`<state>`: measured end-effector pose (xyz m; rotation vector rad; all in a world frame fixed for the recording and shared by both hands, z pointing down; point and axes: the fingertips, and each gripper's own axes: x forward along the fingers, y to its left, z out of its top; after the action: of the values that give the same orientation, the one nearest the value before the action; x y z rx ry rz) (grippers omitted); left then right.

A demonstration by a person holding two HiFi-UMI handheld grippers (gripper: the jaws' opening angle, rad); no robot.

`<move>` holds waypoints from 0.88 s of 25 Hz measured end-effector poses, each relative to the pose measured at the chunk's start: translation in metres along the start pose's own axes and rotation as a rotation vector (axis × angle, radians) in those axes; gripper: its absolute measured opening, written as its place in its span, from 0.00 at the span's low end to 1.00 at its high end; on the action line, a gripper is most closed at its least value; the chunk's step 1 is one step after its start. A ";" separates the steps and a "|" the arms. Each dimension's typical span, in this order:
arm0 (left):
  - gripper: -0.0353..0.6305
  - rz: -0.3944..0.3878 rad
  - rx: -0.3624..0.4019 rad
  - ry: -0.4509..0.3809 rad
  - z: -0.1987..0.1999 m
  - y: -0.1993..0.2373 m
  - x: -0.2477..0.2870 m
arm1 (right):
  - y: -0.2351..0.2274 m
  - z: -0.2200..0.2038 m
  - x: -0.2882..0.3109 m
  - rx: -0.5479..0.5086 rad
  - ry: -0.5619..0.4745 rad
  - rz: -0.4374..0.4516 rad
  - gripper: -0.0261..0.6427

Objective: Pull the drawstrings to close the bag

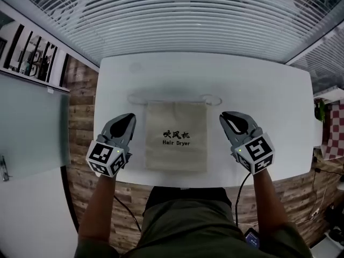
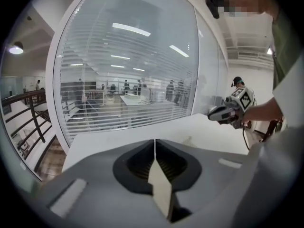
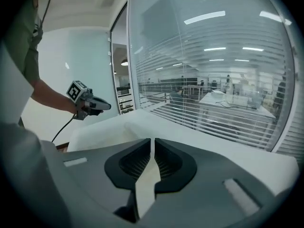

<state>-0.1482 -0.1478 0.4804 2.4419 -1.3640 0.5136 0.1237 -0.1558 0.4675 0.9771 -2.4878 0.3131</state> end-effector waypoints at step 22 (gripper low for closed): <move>0.26 -0.178 0.718 0.292 -0.077 0.074 0.113 | -0.072 -0.100 0.112 -0.437 0.361 0.055 0.19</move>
<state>-0.1689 -0.2377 0.6055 2.8122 -0.9269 1.4490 0.1333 -0.2376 0.6121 0.6108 -2.1259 -0.0400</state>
